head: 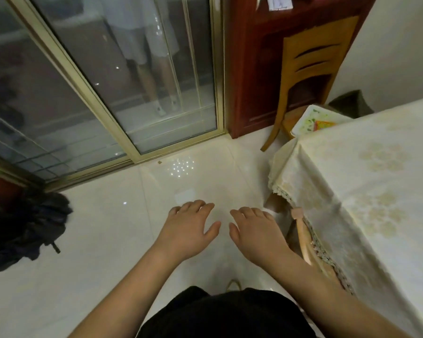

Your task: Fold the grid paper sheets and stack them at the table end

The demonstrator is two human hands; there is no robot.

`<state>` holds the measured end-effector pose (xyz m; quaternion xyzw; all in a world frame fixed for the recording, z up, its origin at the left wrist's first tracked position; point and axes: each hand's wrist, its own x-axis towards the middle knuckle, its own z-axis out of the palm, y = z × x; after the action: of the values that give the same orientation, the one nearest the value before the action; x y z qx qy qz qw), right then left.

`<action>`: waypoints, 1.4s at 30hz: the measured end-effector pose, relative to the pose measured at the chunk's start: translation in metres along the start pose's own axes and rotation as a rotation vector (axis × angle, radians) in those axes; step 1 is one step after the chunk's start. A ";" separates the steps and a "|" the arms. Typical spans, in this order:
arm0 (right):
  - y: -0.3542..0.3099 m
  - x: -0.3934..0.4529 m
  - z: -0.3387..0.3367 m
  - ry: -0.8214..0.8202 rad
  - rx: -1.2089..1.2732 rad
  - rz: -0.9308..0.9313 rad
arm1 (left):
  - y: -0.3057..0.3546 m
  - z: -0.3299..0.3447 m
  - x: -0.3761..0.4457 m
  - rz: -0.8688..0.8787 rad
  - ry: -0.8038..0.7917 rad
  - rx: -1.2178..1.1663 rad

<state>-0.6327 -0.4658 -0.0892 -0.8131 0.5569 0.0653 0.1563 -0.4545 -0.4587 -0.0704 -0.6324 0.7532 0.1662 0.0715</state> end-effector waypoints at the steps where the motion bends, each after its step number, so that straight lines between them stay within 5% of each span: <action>1: 0.003 0.006 -0.003 0.003 0.006 0.008 | 0.000 -0.003 0.010 0.012 -0.009 -0.005; 25: 0.072 0.216 -0.073 0.148 0.080 0.587 | -0.052 -0.105 0.319 0.610 -0.122 0.125; 42: 0.201 0.232 -0.103 0.224 0.221 0.988 | 0.098 -0.122 0.461 0.962 -0.167 0.311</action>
<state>-0.7395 -0.7718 -0.0935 -0.4339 0.8912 -0.0154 0.1314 -0.6254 -0.9147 -0.0875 -0.1805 0.9666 0.1161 0.1402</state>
